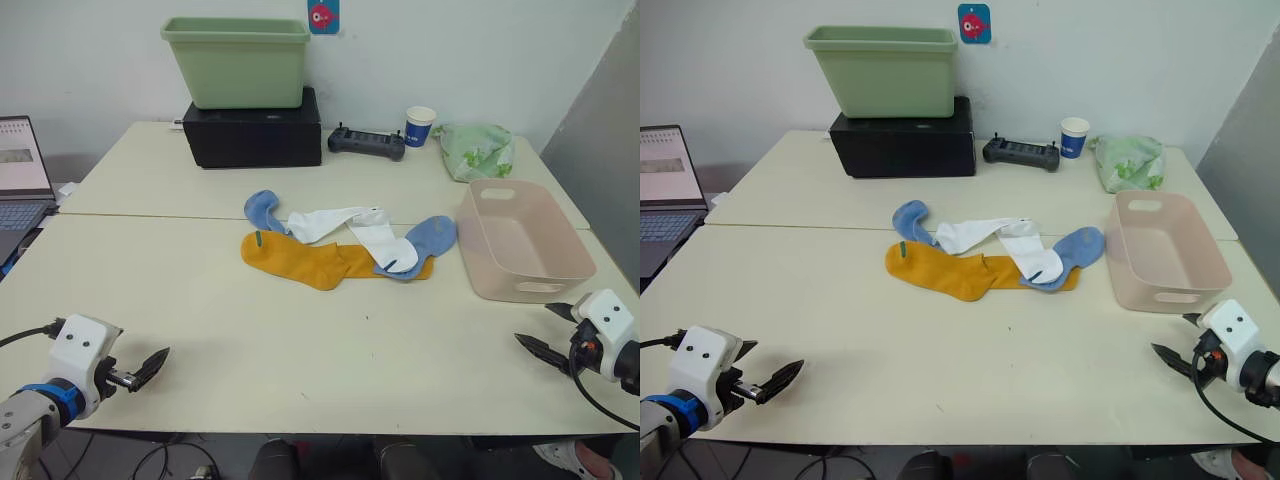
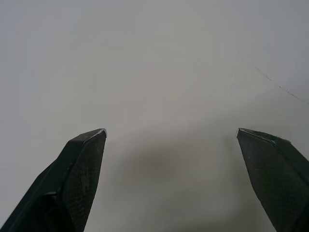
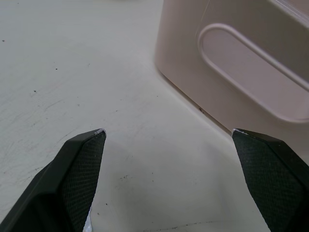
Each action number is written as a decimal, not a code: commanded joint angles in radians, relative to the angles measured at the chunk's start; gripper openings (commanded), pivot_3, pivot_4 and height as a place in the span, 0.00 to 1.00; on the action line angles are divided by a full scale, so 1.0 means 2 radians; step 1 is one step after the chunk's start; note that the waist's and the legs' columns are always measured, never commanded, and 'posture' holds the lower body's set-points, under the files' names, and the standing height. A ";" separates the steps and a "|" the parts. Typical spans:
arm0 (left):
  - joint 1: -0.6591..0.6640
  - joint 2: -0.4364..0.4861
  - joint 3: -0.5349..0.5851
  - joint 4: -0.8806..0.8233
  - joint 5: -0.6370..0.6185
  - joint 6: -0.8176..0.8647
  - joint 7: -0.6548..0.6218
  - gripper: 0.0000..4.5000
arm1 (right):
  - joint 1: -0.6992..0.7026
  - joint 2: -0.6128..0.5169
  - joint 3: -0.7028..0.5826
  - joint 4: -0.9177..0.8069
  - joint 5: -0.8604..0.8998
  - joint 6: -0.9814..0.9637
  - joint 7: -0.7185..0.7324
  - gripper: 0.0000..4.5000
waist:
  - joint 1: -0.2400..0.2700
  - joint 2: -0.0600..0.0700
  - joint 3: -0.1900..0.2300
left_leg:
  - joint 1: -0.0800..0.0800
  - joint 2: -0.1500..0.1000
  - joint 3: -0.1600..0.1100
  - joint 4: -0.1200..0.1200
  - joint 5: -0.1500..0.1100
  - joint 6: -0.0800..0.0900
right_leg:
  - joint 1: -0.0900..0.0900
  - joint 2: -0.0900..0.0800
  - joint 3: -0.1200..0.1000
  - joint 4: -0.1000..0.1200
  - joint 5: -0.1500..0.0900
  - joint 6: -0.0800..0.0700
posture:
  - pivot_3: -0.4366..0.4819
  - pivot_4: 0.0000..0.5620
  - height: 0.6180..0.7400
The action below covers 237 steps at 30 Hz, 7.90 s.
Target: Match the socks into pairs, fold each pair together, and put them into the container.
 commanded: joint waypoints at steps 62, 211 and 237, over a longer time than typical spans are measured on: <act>-0.135 0.046 -0.051 -0.181 -0.249 0.090 -0.067 1.00 | -0.252 0.113 0.272 -0.120 -0.101 0.062 -0.164 0.99 | 0.000 0.000 0.000 | -0.001 0.000 -0.002 0.000 0.000 0.000 | 0.000 0.001 -0.002 0.000 0.001 0.002 | 0.48 0.27 0.83; -0.066 0.037 -0.044 -0.186 -0.351 0.157 0.021 1.00 | -0.312 0.058 0.318 -0.231 0.069 0.238 0.007 0.90 | 0.002 0.002 0.002 | -0.002 0.001 -0.004 -0.001 0.000 0.000 | -0.001 0.001 -0.004 0.000 -0.002 0.000 | 0.48 0.27 0.83; -0.252 -0.191 -0.251 0.005 -0.509 0.296 0.422 0.96 | -0.188 -0.029 0.214 -0.144 -0.023 0.082 0.009 0.91 | 0.013 0.001 0.001 | -0.001 -0.006 -0.006 0.001 0.000 0.000 | 0.001 -0.003 -0.001 0.000 0.002 0.005 | 0.48 0.27 0.83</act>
